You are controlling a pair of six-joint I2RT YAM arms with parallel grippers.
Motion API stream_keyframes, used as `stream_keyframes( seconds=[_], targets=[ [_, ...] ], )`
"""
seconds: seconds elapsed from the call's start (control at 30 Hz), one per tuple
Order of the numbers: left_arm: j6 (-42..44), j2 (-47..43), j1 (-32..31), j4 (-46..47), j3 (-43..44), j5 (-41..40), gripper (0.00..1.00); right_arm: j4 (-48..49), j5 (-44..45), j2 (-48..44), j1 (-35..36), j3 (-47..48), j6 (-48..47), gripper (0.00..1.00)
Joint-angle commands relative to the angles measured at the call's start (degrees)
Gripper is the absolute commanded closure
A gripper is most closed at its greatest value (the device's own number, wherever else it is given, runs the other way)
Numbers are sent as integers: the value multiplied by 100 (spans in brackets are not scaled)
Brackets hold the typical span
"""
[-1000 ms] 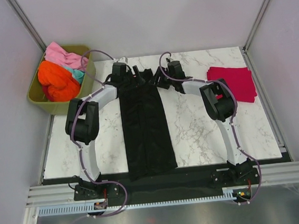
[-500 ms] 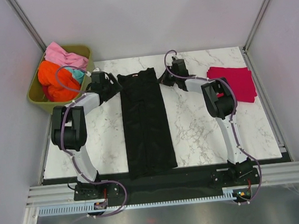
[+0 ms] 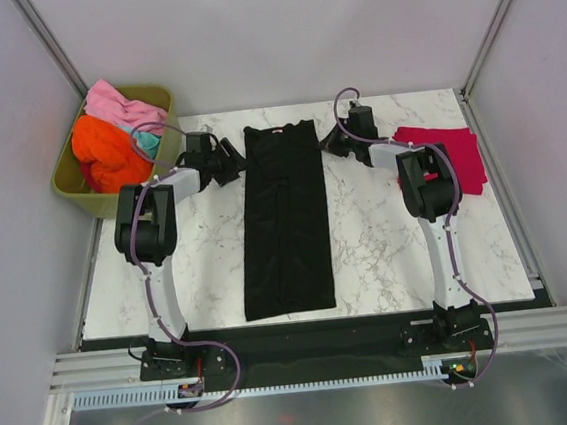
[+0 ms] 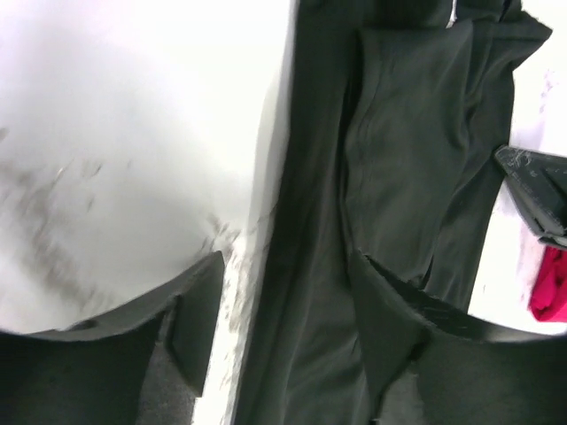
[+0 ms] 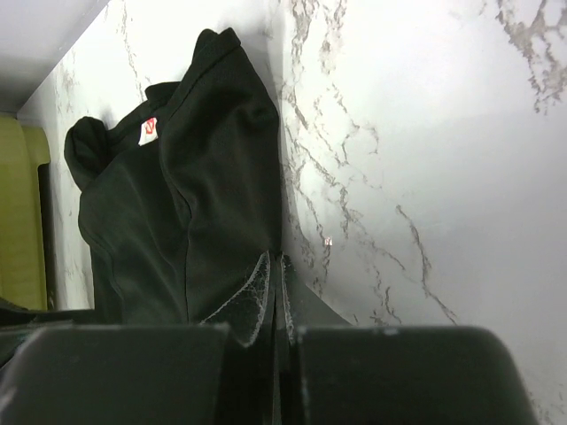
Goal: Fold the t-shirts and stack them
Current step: Fold the tshirt
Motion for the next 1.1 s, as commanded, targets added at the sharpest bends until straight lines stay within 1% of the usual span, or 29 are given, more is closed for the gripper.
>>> stream_keyframes(
  seconds=[0.0,0.07,0.1,0.13,0.27,0.3,0.37,0.4,0.43,0.47,0.53,0.57,0.6,0.67,0.77,0.8,0.9,0.93,1.07],
  targets=[
    [-190,411,0,114,428,485,38,-587,276,134,-71,-119,-169,99],
    [-234,535,1,62,613,599,43,-613,259,169,-106,-40,-161,99],
    [-287,570,0,61,640,626,49,-613,259,213,-107,-14,-169,99],
    [-313,623,0,61,684,635,51,-622,250,248,-115,30,-169,99],
    [-419,650,-8,61,684,609,63,-727,189,406,-133,320,-160,98],
    [-454,641,-8,61,676,600,68,-745,162,485,-124,390,-152,97],
    [-507,588,-8,61,597,539,69,-894,144,564,-133,662,-178,96],
    [-585,562,-8,114,553,504,68,-947,179,617,-124,759,-195,95],
    [-621,483,-17,166,448,486,66,-999,188,652,-142,925,-213,94],
    [-691,448,-17,280,386,486,55,-1026,188,705,-133,1031,-239,90],
    [-691,360,-26,395,228,442,47,-1218,145,758,-124,1303,-231,88],
    [-691,264,-26,430,192,407,43,-1246,101,775,-133,1357,-196,81],
    [-657,219,-26,439,157,372,35,-1263,74,776,-133,1384,-169,74],
    [-578,18,-35,448,34,232,29,-1237,83,601,-133,1235,-169,59],
    [-516,-272,-35,439,-264,4,27,-1079,118,311,-98,753,-178,50],
    [-455,-491,-43,439,-361,-50,26,-914,118,101,-106,603,-161,49],
    [-375,-817,-43,439,-747,-287,26,-719,118,-338,-80,15,-160,47],
    [-366,-1001,-52,422,-940,-366,26,-597,118,-454,-37,-361,-134,46],
    [-322,-1424,-140,413,-1442,-515,26,-481,302,-1235,78,-1321,-134,44]
  ],
)
